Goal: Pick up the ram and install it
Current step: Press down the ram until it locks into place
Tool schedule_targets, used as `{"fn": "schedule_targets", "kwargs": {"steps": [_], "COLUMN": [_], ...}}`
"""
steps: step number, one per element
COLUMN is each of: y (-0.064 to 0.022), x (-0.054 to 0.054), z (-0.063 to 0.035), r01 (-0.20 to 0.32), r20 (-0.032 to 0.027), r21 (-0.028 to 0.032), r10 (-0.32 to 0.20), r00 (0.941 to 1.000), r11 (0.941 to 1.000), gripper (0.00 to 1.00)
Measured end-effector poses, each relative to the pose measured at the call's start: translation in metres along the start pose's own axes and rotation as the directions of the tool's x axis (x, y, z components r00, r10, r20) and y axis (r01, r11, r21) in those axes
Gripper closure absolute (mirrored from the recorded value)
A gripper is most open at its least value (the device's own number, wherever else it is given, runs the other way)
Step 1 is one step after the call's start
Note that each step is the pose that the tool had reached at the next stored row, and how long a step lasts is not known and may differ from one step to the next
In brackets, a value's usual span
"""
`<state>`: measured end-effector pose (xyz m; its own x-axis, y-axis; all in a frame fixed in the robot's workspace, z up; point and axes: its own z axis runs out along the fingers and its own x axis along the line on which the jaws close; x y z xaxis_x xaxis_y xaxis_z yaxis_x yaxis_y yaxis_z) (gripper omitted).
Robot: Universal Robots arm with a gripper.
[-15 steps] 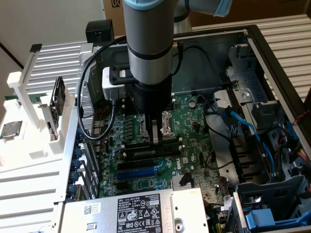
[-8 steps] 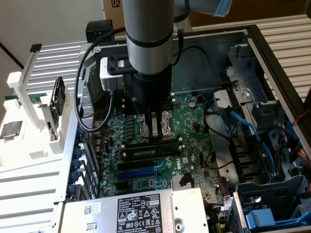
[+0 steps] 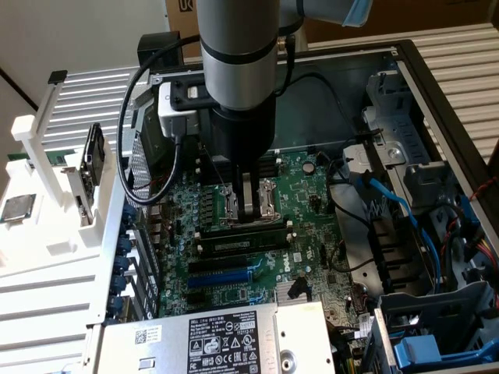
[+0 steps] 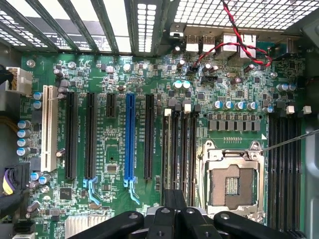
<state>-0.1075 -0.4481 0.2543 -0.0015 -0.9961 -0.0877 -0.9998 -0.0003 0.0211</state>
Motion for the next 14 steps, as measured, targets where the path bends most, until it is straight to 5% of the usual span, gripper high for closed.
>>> {"fn": "schedule_targets", "kwargs": {"steps": [7, 14], "y": [0.0000, 0.0000], "x": [0.0000, 0.0000], "z": [0.0000, 0.0001], "r01": [-0.096, -0.198], "r20": [0.0026, 0.0085], "r21": [0.0083, 0.0166], "r10": [0.096, 0.198], "r00": [0.9954, 0.9801], "r11": [0.9954, 0.9800], "gripper": [0.90, 0.90]}}
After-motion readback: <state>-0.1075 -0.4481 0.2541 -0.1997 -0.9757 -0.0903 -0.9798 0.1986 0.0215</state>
